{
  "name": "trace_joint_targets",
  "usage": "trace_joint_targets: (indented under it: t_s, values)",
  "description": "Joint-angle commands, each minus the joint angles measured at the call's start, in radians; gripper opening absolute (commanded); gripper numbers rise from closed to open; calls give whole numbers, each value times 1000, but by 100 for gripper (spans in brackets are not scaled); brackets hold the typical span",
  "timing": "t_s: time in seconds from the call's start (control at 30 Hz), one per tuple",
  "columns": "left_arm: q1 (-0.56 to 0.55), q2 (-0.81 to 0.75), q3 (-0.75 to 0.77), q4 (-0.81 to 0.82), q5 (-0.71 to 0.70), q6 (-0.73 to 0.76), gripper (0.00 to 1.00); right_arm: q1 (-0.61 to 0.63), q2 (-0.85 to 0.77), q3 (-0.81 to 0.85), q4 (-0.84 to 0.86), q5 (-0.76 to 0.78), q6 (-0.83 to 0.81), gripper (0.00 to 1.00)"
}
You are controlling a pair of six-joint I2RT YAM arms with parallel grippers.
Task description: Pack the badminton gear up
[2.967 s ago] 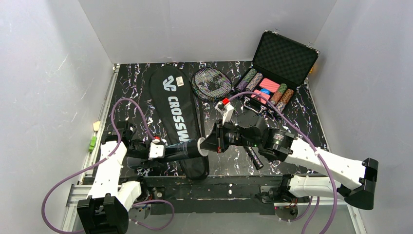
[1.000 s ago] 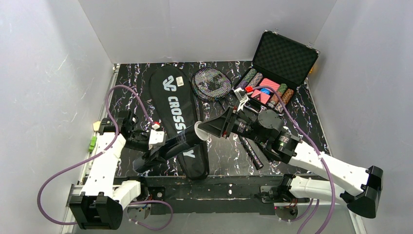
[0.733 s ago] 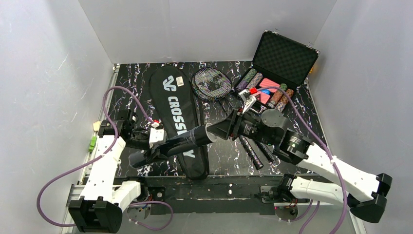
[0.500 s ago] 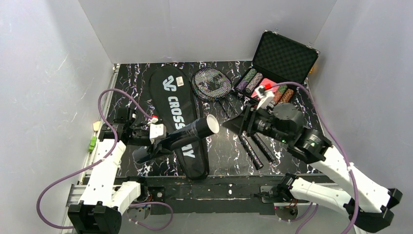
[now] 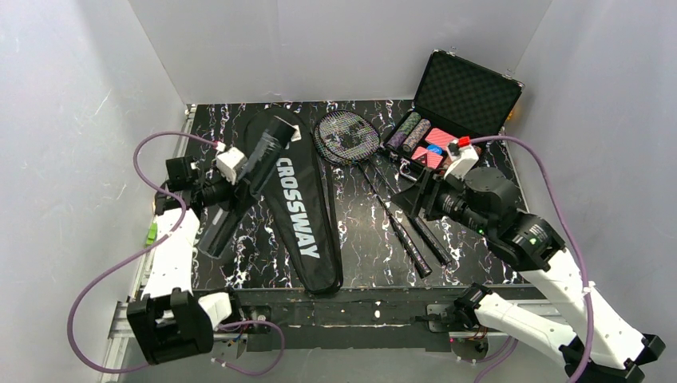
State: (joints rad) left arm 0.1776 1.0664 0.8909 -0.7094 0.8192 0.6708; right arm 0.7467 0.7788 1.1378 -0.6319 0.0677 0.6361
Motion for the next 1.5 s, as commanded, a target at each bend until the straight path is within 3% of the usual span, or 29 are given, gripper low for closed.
trace_joint_targets:
  t_s: [0.0, 0.33, 0.7, 0.87, 0.9, 0.93, 0.97, 1.07, 1.13, 1.23, 1.37, 1.47]
  values:
    - [64, 75, 59, 214, -290, -241, 4, -8, -24, -79, 8, -1, 22, 65]
    - [74, 358, 193, 234, -698, -430, 4, -9, 47, -205, 38, -35, 64, 69]
    - [74, 578, 185, 235, -754, -505, 13, -7, 153, -219, 88, -93, 74, 72]
    - [73, 591, 193, 208, -741, -481, 48, -7, 263, -214, 146, -116, 68, 76]
    - [73, 571, 195, 196, -734, -474, 60, -7, 292, -206, 159, -127, 66, 77]
    - [73, 539, 196, 182, -719, -468, 85, -7, 326, -193, 170, -139, 62, 78]
    - [71, 498, 198, 167, -706, -465, 97, -8, 359, -180, 179, -148, 57, 78]
    - [51, 330, 198, 137, -653, -461, 98, -7, 469, -133, 213, -180, 46, 79]
    - [10, 234, 216, 101, -609, -471, 98, -7, 541, -107, 243, -194, 45, 79]
    - [-142, 187, 281, 23, -610, -498, 98, -7, 637, -71, 284, -204, 47, 78]
    - [-400, 280, 364, -28, -614, -587, 98, -8, 725, -39, 280, -206, 59, 72]
    - [-542, 412, 410, 2, -702, -636, 98, -12, 657, -101, 288, -179, 74, 71]
